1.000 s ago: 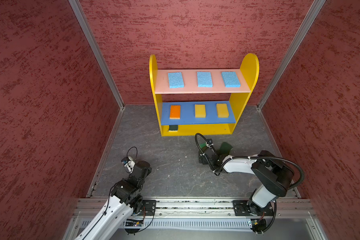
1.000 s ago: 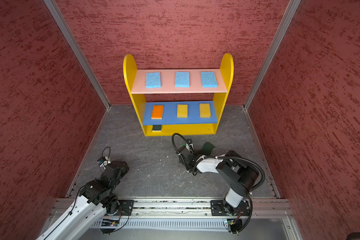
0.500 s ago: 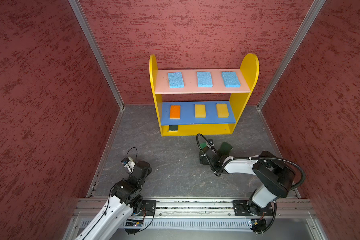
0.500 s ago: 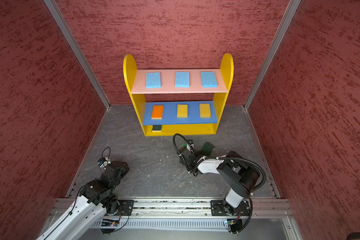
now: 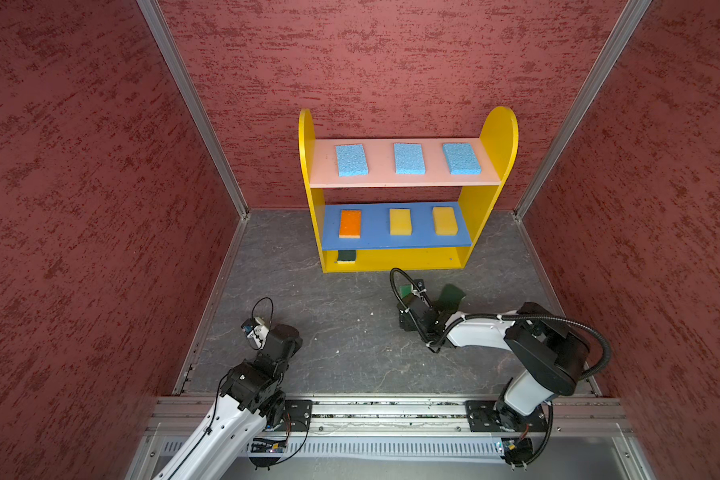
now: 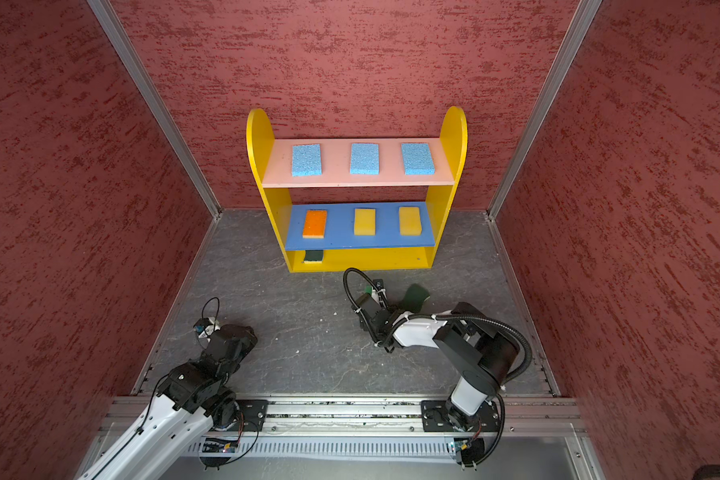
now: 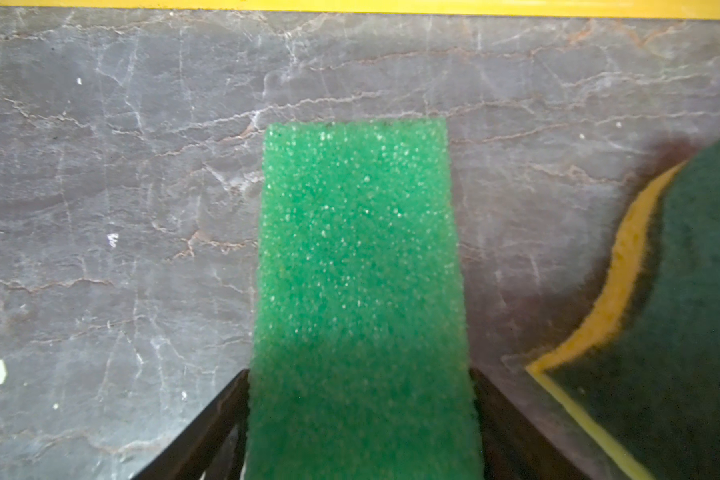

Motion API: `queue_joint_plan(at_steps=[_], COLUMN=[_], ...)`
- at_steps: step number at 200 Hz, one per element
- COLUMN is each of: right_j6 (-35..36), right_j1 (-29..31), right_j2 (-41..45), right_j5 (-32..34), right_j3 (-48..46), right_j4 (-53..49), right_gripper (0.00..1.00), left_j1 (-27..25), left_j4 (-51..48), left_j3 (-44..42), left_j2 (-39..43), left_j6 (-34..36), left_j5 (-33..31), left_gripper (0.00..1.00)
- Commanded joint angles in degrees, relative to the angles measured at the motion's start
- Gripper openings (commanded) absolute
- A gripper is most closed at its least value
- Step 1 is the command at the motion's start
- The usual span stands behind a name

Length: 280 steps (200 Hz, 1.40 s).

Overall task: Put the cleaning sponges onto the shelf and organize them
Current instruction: 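Lift the green sponge and carry it toward the shelf's yellow base with the right gripper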

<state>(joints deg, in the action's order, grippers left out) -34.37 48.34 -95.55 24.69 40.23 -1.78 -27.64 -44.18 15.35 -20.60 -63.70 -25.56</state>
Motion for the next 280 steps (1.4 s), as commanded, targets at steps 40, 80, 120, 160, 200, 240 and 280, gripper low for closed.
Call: queue_joint_plan(at_steps=[40,80,120,160,200,240,280], right_j6=[1.0,3.5,7.3,8.4,8.0,8.1,8.3], right_j1=[0.6,0.5,0.5,0.6,0.4,0.0,-2.5], right_j2=[-2.7,0.2,2.2,0.6,-2.2,-6.6,-8.7], right_j5=[-1.0,0.5,0.5,2.2,4.2,6.7,7.4], right_j3=[-0.3,-0.2,0.9,4.0,7.9,12.7,15.1], right_j4=[-3.2,0.2,4.0,4.6,4.8,5.9,7.9], right_gripper=[0.66,0.64,0.63,0.62,0.62,0.62,0.63], left_j1=[0.4,0.6,0.9,1.5,1.9,2.4,3.3], left_j4=[0.0,0.2,2.4,3.8,5.2,7.9,10.4], left_j3=[0.0,0.5,0.7,1.0,0.7,1.1,1.6], left_j2=[0.0,-0.2,-0.2,-0.3,-0.4,-2.2,-4.8], left_j6=[0.9,3.1,5.6,7.3,8.3,10.2,12.0], left_j5=[-0.6,-1.5,-1.0,-1.0,-0.6,-0.6,0.0], left_gripper=[0.54,0.55,0.54,0.55,0.55,0.55,0.55])
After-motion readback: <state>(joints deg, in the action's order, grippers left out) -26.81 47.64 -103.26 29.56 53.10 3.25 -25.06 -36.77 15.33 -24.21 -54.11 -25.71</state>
